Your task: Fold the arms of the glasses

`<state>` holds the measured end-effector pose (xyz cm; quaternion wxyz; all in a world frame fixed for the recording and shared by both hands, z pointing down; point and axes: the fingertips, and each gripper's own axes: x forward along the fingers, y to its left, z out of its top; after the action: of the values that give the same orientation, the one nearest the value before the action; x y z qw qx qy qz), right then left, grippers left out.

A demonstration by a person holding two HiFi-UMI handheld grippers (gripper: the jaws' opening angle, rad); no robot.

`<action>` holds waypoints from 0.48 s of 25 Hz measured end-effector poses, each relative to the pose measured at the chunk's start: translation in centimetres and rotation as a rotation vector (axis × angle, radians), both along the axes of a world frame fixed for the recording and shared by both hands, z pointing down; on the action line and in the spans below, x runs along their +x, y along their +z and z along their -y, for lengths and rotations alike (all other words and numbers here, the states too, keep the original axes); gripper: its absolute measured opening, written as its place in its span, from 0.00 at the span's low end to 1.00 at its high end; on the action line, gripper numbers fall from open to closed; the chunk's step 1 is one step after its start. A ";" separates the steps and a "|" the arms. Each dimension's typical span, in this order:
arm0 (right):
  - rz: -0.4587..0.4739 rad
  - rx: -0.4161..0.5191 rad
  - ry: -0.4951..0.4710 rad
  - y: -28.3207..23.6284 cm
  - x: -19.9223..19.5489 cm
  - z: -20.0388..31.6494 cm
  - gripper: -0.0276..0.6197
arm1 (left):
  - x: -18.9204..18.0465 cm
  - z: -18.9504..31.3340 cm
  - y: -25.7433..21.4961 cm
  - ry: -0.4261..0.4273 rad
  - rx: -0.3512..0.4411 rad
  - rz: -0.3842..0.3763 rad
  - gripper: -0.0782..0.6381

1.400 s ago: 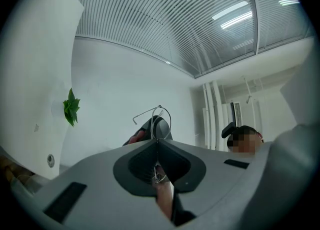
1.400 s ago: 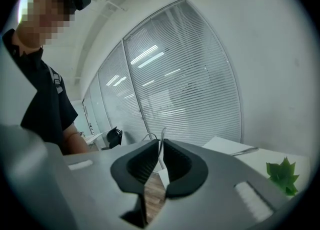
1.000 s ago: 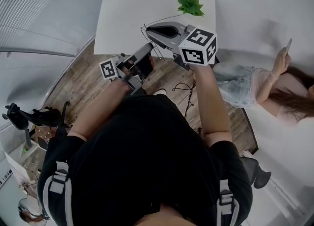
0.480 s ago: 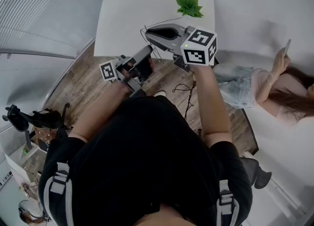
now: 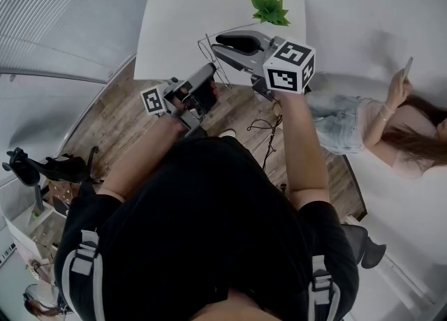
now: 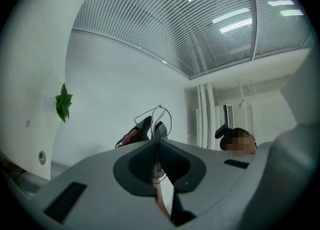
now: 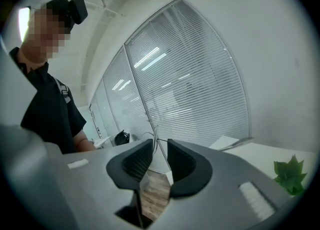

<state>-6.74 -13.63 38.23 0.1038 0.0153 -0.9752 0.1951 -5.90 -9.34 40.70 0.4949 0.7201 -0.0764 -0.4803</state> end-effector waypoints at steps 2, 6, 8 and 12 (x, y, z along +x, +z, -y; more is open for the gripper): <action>0.006 0.013 0.026 -0.3 0.4 0.5 0.21 | -0.1 0.0 -0.1 -0.004 0.000 -0.001 0.13; 0.024 0.045 0.092 -1.1 1.5 1.5 0.21 | -0.1 0.1 -0.2 -0.012 -0.003 0.002 0.13; 0.025 0.079 0.141 -1.4 2.2 2.0 0.21 | -0.2 0.1 -0.1 -0.018 -0.005 0.005 0.13; 0.011 0.163 0.255 -1.7 3.7 3.3 0.21 | -0.4 0.2 0.0 -0.031 -0.011 0.011 0.13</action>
<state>-3.06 -16.97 36.55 0.0715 0.1463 -0.9784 0.1270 -6.31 -9.53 40.67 0.4908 0.7188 -0.0932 -0.4834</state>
